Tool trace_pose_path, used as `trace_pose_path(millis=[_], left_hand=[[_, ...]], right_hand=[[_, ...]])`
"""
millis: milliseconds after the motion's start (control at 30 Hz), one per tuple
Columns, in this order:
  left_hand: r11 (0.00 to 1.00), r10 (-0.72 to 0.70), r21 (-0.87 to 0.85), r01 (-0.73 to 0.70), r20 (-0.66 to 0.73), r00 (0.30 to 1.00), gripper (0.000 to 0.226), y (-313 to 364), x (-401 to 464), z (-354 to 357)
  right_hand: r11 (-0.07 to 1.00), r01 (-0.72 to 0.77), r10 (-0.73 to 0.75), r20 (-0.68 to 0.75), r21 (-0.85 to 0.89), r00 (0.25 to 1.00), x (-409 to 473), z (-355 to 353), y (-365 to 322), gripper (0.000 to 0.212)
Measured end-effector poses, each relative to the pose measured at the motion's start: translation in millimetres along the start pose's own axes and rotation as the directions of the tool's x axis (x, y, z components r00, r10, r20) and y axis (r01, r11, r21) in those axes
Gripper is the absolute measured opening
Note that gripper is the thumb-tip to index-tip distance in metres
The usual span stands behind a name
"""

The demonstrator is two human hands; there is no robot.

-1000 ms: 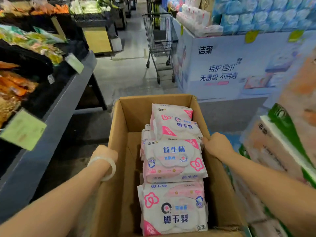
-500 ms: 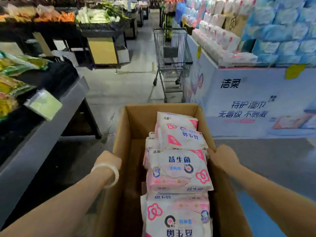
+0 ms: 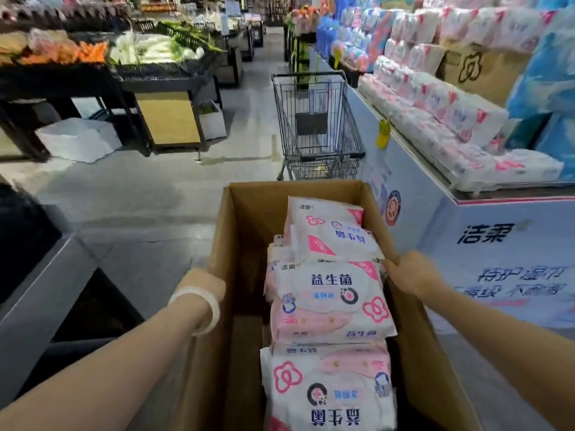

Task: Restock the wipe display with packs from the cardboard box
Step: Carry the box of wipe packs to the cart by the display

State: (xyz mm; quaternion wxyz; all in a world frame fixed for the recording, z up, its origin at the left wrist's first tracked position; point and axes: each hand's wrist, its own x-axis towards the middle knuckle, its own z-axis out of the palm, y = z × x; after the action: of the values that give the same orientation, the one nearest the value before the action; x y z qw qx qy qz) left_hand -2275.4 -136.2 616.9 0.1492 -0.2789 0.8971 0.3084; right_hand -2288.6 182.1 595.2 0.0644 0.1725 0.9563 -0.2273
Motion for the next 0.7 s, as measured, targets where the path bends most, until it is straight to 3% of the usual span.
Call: trace_pose_path(millis=[100, 200, 433, 700], left_hand=[[0.998, 0.03, 0.055, -0.029, -0.012, 0.999, 0.03, 62.7, 89.6, -6.5], [0.997, 0.079, 0.017, -0.079, -0.051, 0.996, 0.011, 136.6, 171.3, -14.2], [0.993, 0.119, 0.0, -0.12, -0.136, 0.984, 0.019, 307.8, 334.9, -31.0], [0.976, 0.217, 0.009, -0.219, -0.173, 0.961, 0.006, 494.5, 511.4, -71.3]], right_hand=[[0.999, 0.025, -0.025, -0.009, -0.034, 1.0, 101.9, -19.9, -37.6, 0.042], [0.994, 0.068, -0.071, -0.029, -0.09, 0.997, 208.6, -35.9, -70.6, 0.038], [0.988, 0.067, -0.077, -0.068, -0.141, 0.995, 424.3, -91.2, -146.2, 0.043], [0.995, 0.033, -0.052, -0.191, -0.098, 0.98, 647.4, -152.3, -224.8, 0.038]])
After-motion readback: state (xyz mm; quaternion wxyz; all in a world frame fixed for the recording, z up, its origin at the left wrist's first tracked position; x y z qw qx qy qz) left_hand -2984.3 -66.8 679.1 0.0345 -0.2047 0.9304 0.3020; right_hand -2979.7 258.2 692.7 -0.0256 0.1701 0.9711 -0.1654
